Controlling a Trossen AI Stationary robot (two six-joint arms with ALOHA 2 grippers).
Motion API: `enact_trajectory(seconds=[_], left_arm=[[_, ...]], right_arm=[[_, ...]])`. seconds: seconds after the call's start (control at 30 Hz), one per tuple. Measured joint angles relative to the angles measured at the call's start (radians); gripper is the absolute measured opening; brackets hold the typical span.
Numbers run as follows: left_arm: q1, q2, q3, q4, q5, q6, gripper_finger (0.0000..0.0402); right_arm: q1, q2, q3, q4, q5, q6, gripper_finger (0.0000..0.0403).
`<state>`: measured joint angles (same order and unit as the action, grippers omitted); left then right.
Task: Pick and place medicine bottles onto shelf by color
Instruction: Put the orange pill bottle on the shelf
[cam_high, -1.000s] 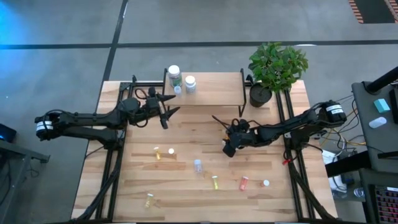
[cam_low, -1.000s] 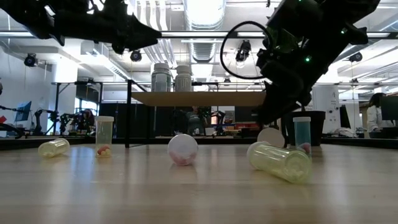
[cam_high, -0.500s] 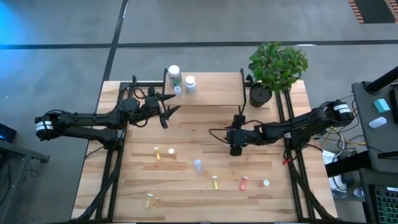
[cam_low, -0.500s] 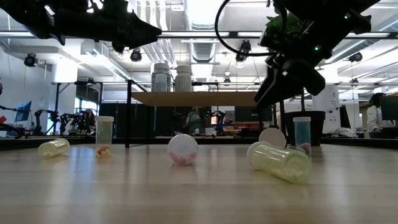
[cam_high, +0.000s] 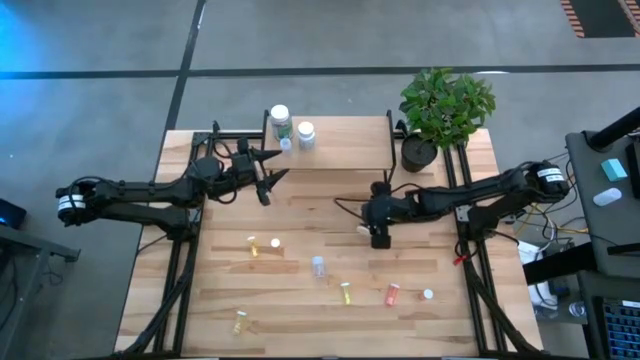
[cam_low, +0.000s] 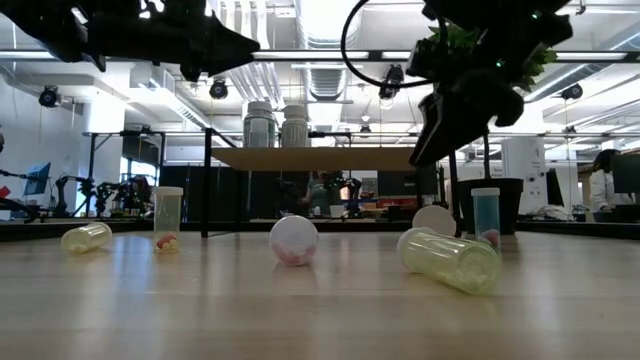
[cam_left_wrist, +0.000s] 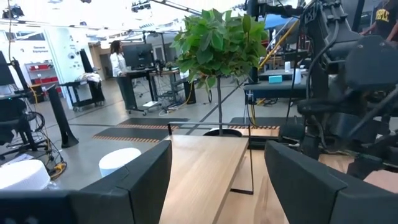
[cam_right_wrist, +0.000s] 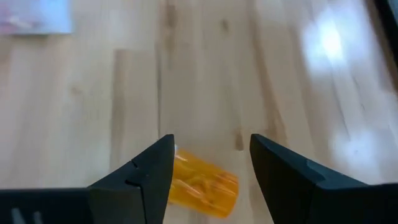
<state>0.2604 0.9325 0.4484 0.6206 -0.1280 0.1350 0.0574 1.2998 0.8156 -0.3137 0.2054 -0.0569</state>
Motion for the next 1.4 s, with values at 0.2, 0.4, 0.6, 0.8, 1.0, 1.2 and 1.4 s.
enact_trajectory(seconds=[0.2,0.4,0.6,0.8,1.0,1.2,1.4], left_arm=[[0.000,0.000,0.010,0.000,0.000,-0.025,0.0240],[0.000,0.001,0.010,-0.001,0.000,-0.026,0.0240],[0.000,0.000,0.010,-0.001,0.000,-0.045,0.0240],[0.000,0.000,0.007,-0.010,0.000,-0.051,0.0240],[0.000,0.000,0.005,-0.010,0.000,-0.051,0.0240],[0.000,0.000,0.005,-0.010,0.000,-0.051,0.0240],[0.000,0.000,0.005,-0.009,0.000,-0.051,0.0240]], right_arm=[[-0.028,0.068,0.089,-0.164,-0.083,-0.155,0.0201],[-0.029,0.182,0.177,-0.295,-0.082,-0.332,0.0201],[-0.034,0.295,0.217,-0.390,-0.081,-0.473,0.0201],[-0.036,0.379,0.246,-0.409,-0.080,-0.520,0.0201],[-0.053,0.400,0.271,-0.405,-0.123,-0.466,0.0197],[-0.058,0.340,0.269,-0.355,-0.176,-0.347,0.0158],[-0.058,0.260,0.259,-0.320,-0.190,-0.230,0.0151]])
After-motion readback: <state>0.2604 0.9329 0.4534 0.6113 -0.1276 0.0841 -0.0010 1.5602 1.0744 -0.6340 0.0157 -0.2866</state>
